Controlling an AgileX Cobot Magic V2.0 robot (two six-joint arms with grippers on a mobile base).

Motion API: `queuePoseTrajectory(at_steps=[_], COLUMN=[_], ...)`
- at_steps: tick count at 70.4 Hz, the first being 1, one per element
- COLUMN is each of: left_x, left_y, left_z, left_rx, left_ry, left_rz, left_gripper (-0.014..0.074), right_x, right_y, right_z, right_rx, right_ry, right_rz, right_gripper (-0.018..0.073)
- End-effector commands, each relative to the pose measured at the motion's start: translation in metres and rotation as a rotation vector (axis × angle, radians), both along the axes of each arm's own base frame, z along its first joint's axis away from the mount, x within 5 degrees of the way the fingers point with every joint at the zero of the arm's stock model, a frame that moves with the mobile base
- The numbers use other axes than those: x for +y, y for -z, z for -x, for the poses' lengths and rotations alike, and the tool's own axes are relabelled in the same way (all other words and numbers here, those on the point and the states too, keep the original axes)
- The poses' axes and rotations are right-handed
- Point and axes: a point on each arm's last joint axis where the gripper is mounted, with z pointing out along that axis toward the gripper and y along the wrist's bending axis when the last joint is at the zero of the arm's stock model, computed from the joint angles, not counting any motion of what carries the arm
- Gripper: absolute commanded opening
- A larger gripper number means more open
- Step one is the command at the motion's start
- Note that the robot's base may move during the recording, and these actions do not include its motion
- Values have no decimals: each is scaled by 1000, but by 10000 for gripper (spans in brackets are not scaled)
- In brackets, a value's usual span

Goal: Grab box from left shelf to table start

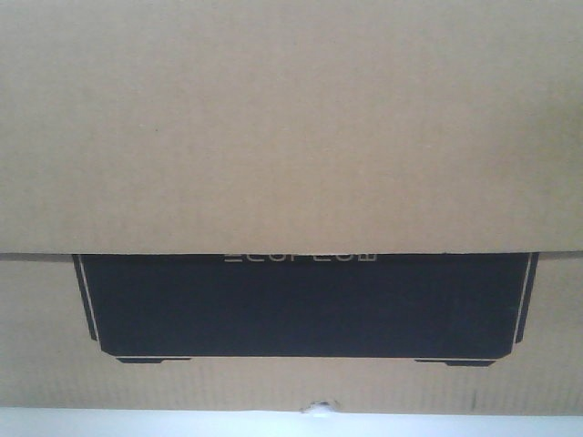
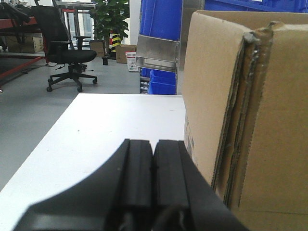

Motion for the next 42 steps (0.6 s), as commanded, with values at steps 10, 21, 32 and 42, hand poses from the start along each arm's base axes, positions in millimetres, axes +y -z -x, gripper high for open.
queuePoseTrajectory(at_steps=[10, 21, 32, 42], left_x=[1, 1, 1, 1], left_y=[-8, -8, -8, -8], left_z=[2, 2, 2, 2], left_rx=[-89, -89, -89, -89], left_ry=[-14, -14, -14, -14], left_rz=[4, 4, 4, 4], left_gripper=[-102, -102, -102, -102], right_x=[-1, -1, -1, -1], right_y=[-14, -14, -14, -14], right_z=[3, 3, 3, 2], right_rx=[-108, -108, -108, -108], right_ry=[5, 5, 5, 6], right_rz=[-5, -5, -5, -5], right_gripper=[57, 57, 57, 57])
